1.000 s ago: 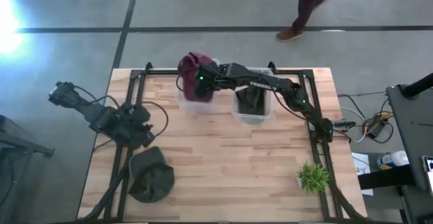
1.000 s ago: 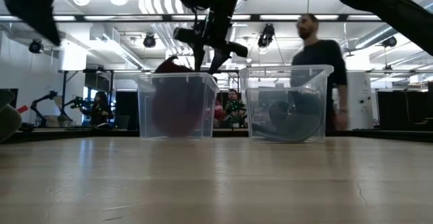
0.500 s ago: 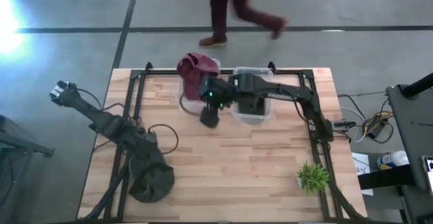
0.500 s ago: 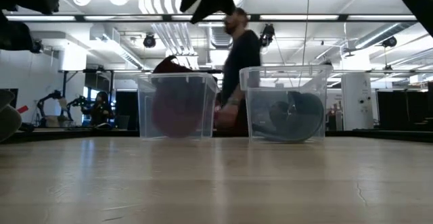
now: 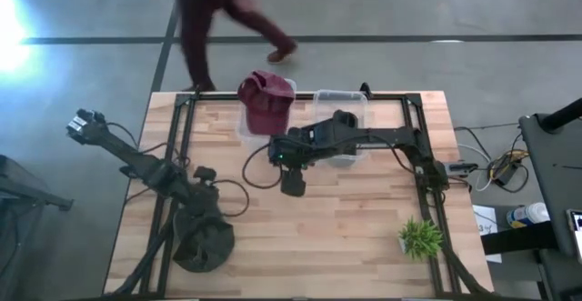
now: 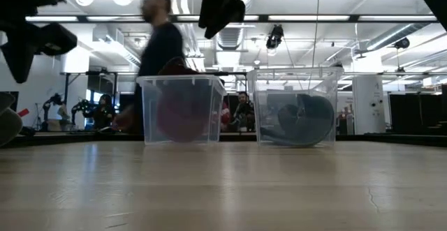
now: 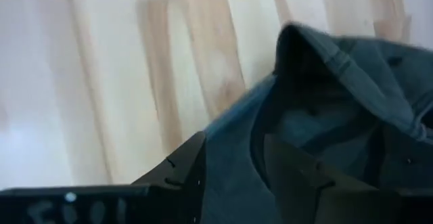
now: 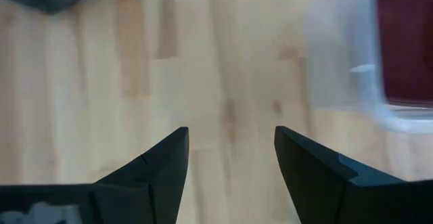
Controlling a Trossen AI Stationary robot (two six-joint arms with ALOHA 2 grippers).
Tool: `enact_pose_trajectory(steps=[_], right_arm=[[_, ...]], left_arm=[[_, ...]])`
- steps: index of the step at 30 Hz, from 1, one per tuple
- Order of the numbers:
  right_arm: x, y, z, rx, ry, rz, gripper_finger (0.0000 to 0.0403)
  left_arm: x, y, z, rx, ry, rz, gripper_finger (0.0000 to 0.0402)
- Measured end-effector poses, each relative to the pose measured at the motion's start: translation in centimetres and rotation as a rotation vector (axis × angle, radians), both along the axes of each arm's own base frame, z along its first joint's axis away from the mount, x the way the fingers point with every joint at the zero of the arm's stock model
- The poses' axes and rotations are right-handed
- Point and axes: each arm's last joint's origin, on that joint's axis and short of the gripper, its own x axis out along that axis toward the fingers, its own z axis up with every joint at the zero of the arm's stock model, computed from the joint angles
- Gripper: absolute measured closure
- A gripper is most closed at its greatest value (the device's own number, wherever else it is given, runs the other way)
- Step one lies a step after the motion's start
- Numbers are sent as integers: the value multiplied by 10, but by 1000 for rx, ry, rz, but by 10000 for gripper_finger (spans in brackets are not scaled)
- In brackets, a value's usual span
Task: Pick & Place hat
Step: Put the gray cap into the right transparent bin
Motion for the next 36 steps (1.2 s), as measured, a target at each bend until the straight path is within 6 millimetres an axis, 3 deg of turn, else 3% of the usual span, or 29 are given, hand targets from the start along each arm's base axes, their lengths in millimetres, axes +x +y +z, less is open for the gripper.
enact_pose_trajectory(steps=[12,19,28,36], right_arm=[[-6,11,11,53,-29,-49,188],[-6,11,11,56,-31,-58,188],[-7,15,11,61,-29,-53,188],[-10,19,7,99,15,-59,188]], left_arm=[[27,-9,-32,33,149,-8,260],[37,-16,-42,37,223,-142,260],[50,-19,-32,129,142,-246,260],[57,-16,-49,45,220,-296,260]])
